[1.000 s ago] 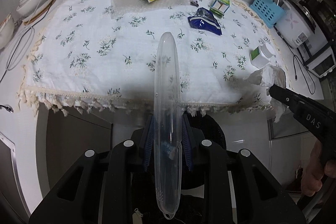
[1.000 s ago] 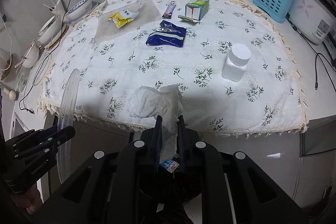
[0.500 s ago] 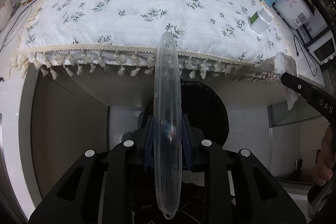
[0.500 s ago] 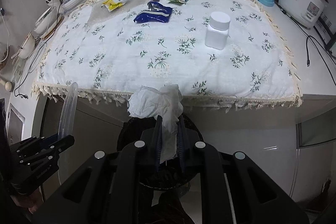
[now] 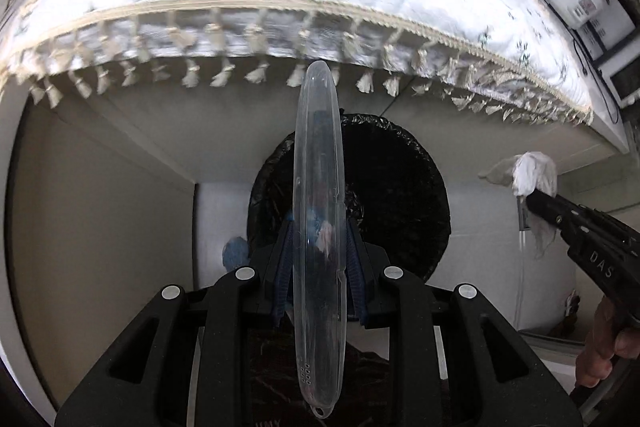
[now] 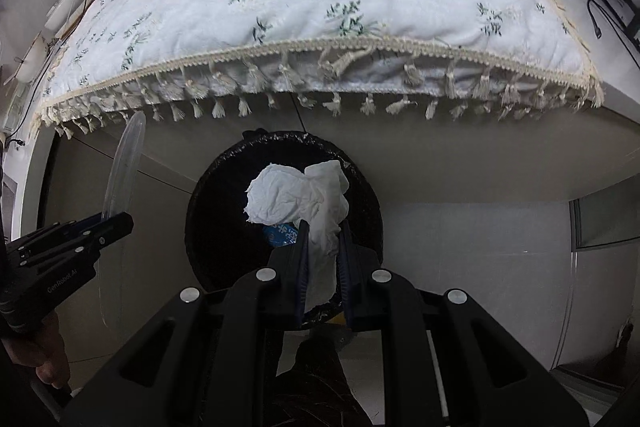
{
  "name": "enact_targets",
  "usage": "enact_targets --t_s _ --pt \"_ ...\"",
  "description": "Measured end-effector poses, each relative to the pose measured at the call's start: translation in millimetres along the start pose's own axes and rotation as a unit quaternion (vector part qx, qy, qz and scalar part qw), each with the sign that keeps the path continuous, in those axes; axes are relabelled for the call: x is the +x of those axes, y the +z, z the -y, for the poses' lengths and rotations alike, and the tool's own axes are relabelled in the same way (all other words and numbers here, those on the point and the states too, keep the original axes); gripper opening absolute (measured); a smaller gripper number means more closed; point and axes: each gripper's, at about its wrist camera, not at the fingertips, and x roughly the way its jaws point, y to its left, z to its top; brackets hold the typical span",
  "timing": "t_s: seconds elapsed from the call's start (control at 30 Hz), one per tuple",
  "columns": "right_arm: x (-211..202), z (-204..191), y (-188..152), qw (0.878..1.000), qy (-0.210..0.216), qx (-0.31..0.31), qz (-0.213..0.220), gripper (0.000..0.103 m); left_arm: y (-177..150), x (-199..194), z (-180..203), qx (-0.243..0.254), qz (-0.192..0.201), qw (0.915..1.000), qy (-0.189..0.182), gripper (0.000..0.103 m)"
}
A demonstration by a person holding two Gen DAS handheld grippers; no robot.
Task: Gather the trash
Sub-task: 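Carry the tube with the left gripper while the right carries the tissue down to the bin, then open the left gripper dropping the tube into the bin while the right releases the tissue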
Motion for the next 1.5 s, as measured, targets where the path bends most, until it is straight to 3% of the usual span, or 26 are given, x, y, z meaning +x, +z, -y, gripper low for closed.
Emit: enact_targets --t_s 0.27,0.57,1.1,1.13,1.27,1.5 --pt "29.3 19.7 -18.7 1.0 -0.015 0.009 -0.018 0.013 -5.9 44.6 17.6 0.018 -0.029 0.9994 -0.004 0.025" --pt "28.3 39.1 -24.4 0.999 -0.019 0.03 -0.023 0.013 -1.9 83.0 43.5 0.04 -0.054 0.9977 -0.009 0.025" --pt "42.9 48.9 -27.2 0.998 -0.029 0.042 -0.043 0.013 -4.4 113.9 71.3 0.071 -0.063 0.9953 -0.02 0.026" --pt "45.1 46.8 -25.7 0.998 -0.027 0.04 -0.043 0.013 -4.6 111.8 68.8 0.07 -0.06 0.9956 -0.02 0.028" --pt "51.3 37.0 -18.5 0.998 -0.023 0.031 -0.044 0.013 -1.4 101.8 55.1 0.053 -0.043 0.9976 -0.011 0.053" --pt "64.2 14.1 0.1 0.999 -0.009 0.014 -0.041 0.013 7.3 80.7 26.7 0.005 -0.022 0.9997 -0.013 0.081"
